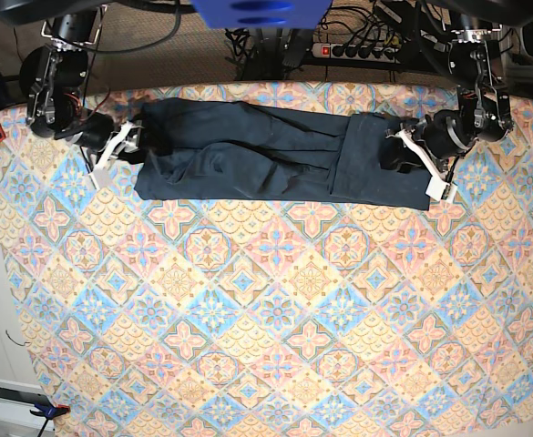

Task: Layout the t-shirt on the table in an organized manner, then fold the t-shirt properly
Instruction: 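Grasp the opposite t-shirt end with the right gripper and fold it inward, then release the folded t-shirt and regrasp its end with the right gripper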

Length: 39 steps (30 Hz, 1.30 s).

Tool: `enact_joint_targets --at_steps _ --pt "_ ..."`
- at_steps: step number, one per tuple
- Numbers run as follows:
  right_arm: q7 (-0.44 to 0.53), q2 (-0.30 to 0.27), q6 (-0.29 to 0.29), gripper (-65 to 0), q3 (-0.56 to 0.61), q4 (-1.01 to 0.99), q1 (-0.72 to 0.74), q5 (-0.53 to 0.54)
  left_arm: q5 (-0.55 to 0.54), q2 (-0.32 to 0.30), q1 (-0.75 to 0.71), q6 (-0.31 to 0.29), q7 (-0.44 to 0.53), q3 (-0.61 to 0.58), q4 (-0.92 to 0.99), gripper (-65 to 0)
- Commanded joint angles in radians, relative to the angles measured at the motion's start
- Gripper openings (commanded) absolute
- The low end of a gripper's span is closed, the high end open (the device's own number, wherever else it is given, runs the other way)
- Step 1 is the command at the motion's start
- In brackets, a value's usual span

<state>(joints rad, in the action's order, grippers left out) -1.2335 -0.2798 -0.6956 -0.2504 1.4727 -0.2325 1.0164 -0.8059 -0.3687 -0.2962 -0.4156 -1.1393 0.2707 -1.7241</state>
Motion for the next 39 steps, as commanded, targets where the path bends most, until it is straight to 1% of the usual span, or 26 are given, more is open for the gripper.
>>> enact_joint_targets --at_steps 1,5,9,10,11,12,16,18,20,23,26,29,33,35,39 --pt "-0.016 -0.009 -0.003 -20.5 0.018 -0.007 0.003 -0.009 -0.016 -0.013 0.007 -0.002 0.015 0.008 -0.020 -48.4" --pt "-0.015 -0.009 -0.003 -20.5 0.066 -0.030 0.000 -0.009 -0.017 -0.013 0.007 -0.002 0.015 0.008 -0.020 -48.4" --pt "-0.015 -0.009 -0.003 -20.6 0.070 -0.027 0.000 -0.009 -0.017 -0.013 0.004 -0.002 0.015 0.008 -0.020 -48.4" --pt "-0.015 -0.009 -0.003 -21.1 0.069 -0.027 0.000 -0.009 -0.017 -0.013 0.002 -0.002 0.015 0.008 -0.020 -48.4" --pt "-0.015 -0.009 -0.003 -23.4 0.067 -0.027 0.002 -0.009 -0.017 -0.013 0.002 -0.002 0.015 0.008 -0.020 -48.4" --pt "-0.015 -0.009 -0.003 -27.9 0.066 -0.027 0.003 -0.009 -0.017 -0.013 0.002 -0.002 0.015 0.008 -0.020 -48.4" --pt "-0.013 -0.009 -0.003 -52.6 0.064 -0.028 0.005 -0.009 -0.017 -0.013 0.004 -0.002 0.015 0.008 -0.020 -48.5" --pt "0.007 -0.009 -0.003 -64.0 0.056 -0.030 0.008 -0.009 -0.017 -0.013 0.005 -0.002 0.015 0.008 -0.020 -48.5" --pt "0.034 -0.009 -0.003 -65.0 0.026 -0.030 0.026 -0.009 -0.019 -0.013 0.007 -0.002 0.015 0.009 -0.020 -48.6" --pt "0.039 -0.009 -0.003 -64.8 -0.036 -0.030 0.057 -0.009 -0.019 -0.013 0.007 -0.002 0.015 0.012 -0.043 -48.5" --pt "0.034 -0.011 -0.003 -64.8 -0.117 -0.031 0.068 -0.009 -0.019 -0.010 0.001 -0.002 0.015 0.060 -0.072 -48.4" --pt "0.033 -0.020 -0.003 -64.8 -0.166 -0.039 0.080 -0.012 -0.019 0.010 0.002 -0.002 0.014 0.120 -0.075 -48.4" --pt "0.039 -0.078 -0.003 -64.8 -0.180 -0.126 0.081 -0.012 -0.019 0.026 0.001 -0.002 0.012 0.167 -0.075 -48.4" --pt "0.041 -0.103 -0.003 -64.8 -0.181 -0.174 0.111 -0.012 -0.019 0.029 0.001 -0.002 0.012 0.192 -0.073 -48.4" --pt "0.041 -0.144 -0.003 -64.8 -0.181 -0.209 0.132 -0.012 -0.019 0.030 -0.001 -0.002 0.011 0.218 -0.072 -48.4"
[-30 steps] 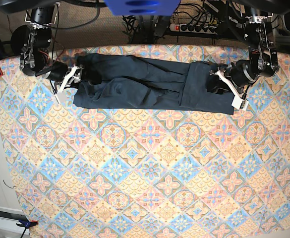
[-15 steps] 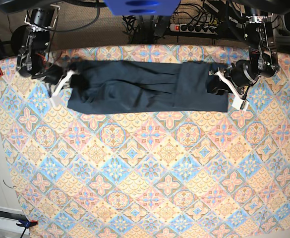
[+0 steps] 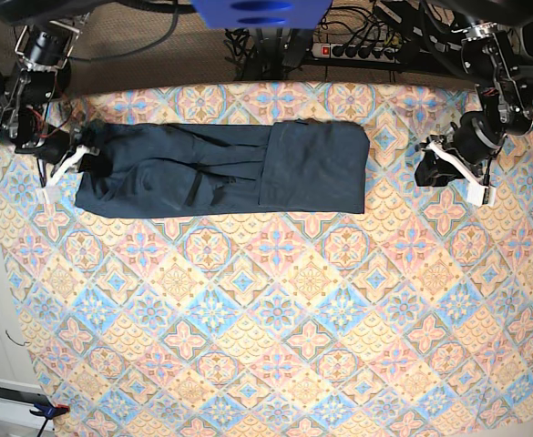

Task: Layout the t-shirt on the table in an organized manner, then fold the t-shirt properly
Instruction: 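Release the folded t-shirt and regrasp its end with the right gripper, then fold the grasped strip end over toward the middle with the right gripper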

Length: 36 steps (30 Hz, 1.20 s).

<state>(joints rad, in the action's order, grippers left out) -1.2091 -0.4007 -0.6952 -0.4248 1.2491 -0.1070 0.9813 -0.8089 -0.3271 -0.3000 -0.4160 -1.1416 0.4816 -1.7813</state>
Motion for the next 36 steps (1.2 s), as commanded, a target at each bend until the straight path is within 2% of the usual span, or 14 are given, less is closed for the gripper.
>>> enact_joint_targets --at_steps 1,5,10,15,21,25,31,36 --pt "0.016 -0.028 -0.003 -64.8 -0.007 0.022 0.007 0.023 -0.016 -0.011 0.003 -0.002 0.013 0.007 -0.015 -48.4" --pt "0.008 -0.039 -0.003 -64.8 -0.007 0.097 0.005 0.024 -0.016 -0.011 0.003 -0.002 0.013 0.007 -0.015 -48.4" --pt "0.007 -0.027 -0.003 -64.8 0.004 0.286 -0.007 0.027 -0.016 -0.011 -0.006 -0.002 0.015 0.007 -0.013 -48.5" --pt "0.005 0.036 -0.003 -64.8 0.093 0.436 -0.044 0.027 -0.014 -0.011 -0.009 -0.002 0.016 0.007 -0.015 -48.5" --pt "0.012 0.122 -0.003 -64.8 0.294 0.596 -0.041 0.024 -0.013 -0.011 -0.012 -0.002 0.013 0.007 -0.013 -48.7" --pt "0.013 0.176 -0.003 -64.8 0.386 0.616 -0.038 0.024 -0.011 -0.011 -0.031 -0.002 0.015 0.001 -0.013 -49.0" --pt "0.008 0.296 -0.003 -64.8 0.522 0.610 0.030 -0.008 -0.010 -0.011 -0.032 -0.002 0.015 0.001 -0.013 -49.1" --pt "0.010 0.300 -0.003 -64.8 0.627 0.593 0.123 -0.129 -0.007 0.021 -0.032 -0.002 0.013 0.002 -0.013 -49.1"
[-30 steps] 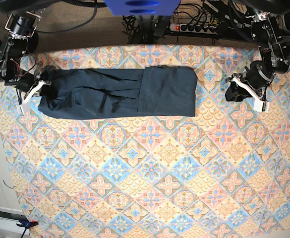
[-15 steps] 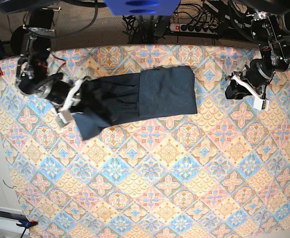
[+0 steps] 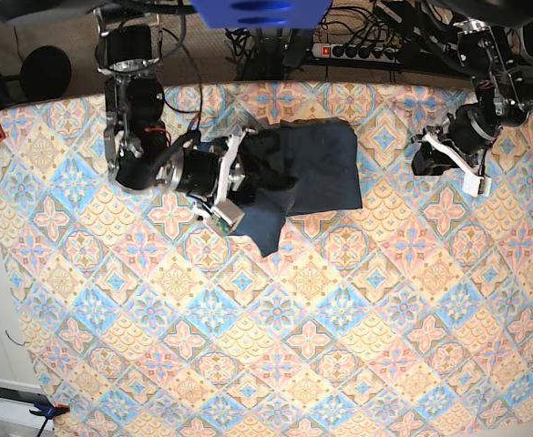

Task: Layout the t-shirt on the table in an organized manner, then fold the t-shirt properly
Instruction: 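Fold the grasped strip end over toward the middle with the right gripper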

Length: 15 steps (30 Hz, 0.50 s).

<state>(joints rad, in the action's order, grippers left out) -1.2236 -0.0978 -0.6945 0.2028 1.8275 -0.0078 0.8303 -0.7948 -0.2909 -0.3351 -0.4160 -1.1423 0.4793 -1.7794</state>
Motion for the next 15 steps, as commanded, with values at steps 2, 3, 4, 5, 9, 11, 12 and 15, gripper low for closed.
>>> enact_joint_targets --at_steps 2,3,4,5,9,11,12,15 --pt "0.024 -0.003 -0.004 -64.8 0.045 -0.016 0.068 -0.042 -0.021 -0.014 0.003 -0.002 0.014 0.003 -0.015 -49.1" --pt "0.024 -0.003 -0.004 -64.8 0.074 -0.038 0.088 -0.075 -0.021 -0.012 0.003 -0.002 0.014 0.002 -0.017 -49.1" --pt "0.024 -0.003 -0.004 -64.8 0.103 -0.053 0.105 -0.102 -0.021 -0.012 0.004 -0.002 0.014 0.002 -0.020 -49.1" --pt "0.024 -0.003 -0.004 -64.8 0.134 -0.065 0.118 -0.130 -0.021 -0.011 0.006 -0.002 0.014 0.002 -0.020 -49.1" --pt "0.026 -0.001 -0.004 -64.8 0.234 -0.073 0.125 -0.230 -0.021 0.005 0.008 -0.002 0.014 0.002 -0.020 -49.1" --pt "0.031 0.000 -0.004 -64.8 0.295 -0.074 0.125 -0.283 -0.021 0.005 0.008 -0.002 0.014 0.002 -0.020 -49.1" --pt "0.044 0.002 -0.004 -64.8 0.321 -0.074 0.125 -0.314 -0.021 0.005 0.008 -0.002 0.014 0.002 -0.018 -49.1" --pt "0.071 0.005 -0.004 -64.8 0.375 -0.074 0.125 -0.378 -0.021 0.005 0.008 -0.002 0.014 0.002 -0.017 -49.1"
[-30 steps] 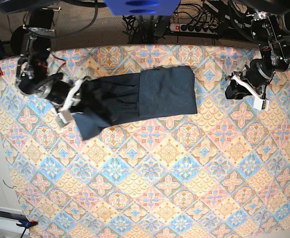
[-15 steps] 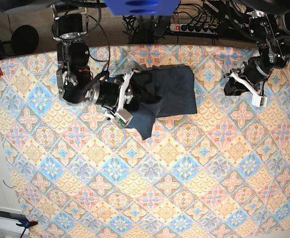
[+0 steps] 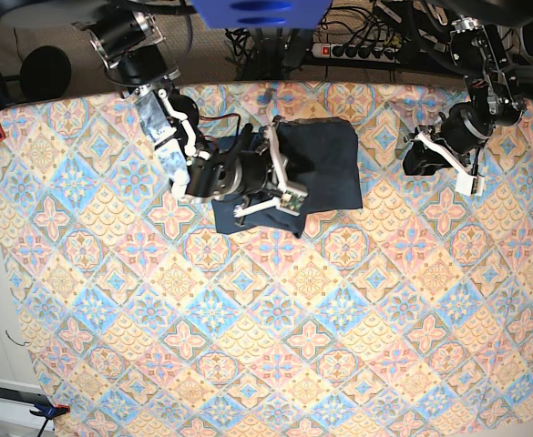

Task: Layout the t-shirt on the table in an organized manner, then fold the t-shirt properly
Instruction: 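Fold the grasped strip end over toward the middle with the right gripper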

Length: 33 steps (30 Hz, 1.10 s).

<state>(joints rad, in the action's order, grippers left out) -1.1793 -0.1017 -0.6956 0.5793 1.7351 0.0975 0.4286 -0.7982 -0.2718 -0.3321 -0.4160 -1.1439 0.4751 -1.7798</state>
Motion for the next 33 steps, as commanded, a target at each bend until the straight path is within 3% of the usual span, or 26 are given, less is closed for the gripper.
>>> enact_joint_targets --at_steps 1,7,12,16,23,30,33 --pt "0.031 0.009 -0.003 -64.7 0.015 0.018 0.020 0.005 -0.017 -0.014 0.004 -0.002 0.015 0.006 -0.016 -49.1" --pt "0.049 0.070 -0.003 -64.7 0.089 -0.027 0.021 -0.098 -0.017 -0.010 0.006 -0.002 0.015 0.006 -0.016 -49.1" --pt "0.080 0.122 -0.003 -64.7 0.100 -0.040 0.061 -0.107 -0.017 -0.010 0.004 -0.002 0.015 0.006 -0.016 -49.1" --pt "0.083 0.122 -0.003 -61.6 0.100 -0.079 0.095 -0.107 -0.017 -0.010 0.000 -0.002 0.015 0.006 -0.016 -49.1" --pt "0.147 0.121 -0.003 -42.7 0.100 -0.083 0.109 -0.109 -0.017 -0.010 0.001 -0.002 0.015 0.006 -0.015 -49.0" --pt "0.161 0.113 -0.003 -41.4 0.092 0.052 0.103 -0.109 -0.016 -0.010 0.006 -0.002 0.015 0.006 -0.013 -48.9" --pt "0.160 0.066 -0.003 -41.4 0.060 0.113 0.084 -0.109 -0.016 -0.010 0.008 -0.002 0.015 0.006 -0.013 -48.8"
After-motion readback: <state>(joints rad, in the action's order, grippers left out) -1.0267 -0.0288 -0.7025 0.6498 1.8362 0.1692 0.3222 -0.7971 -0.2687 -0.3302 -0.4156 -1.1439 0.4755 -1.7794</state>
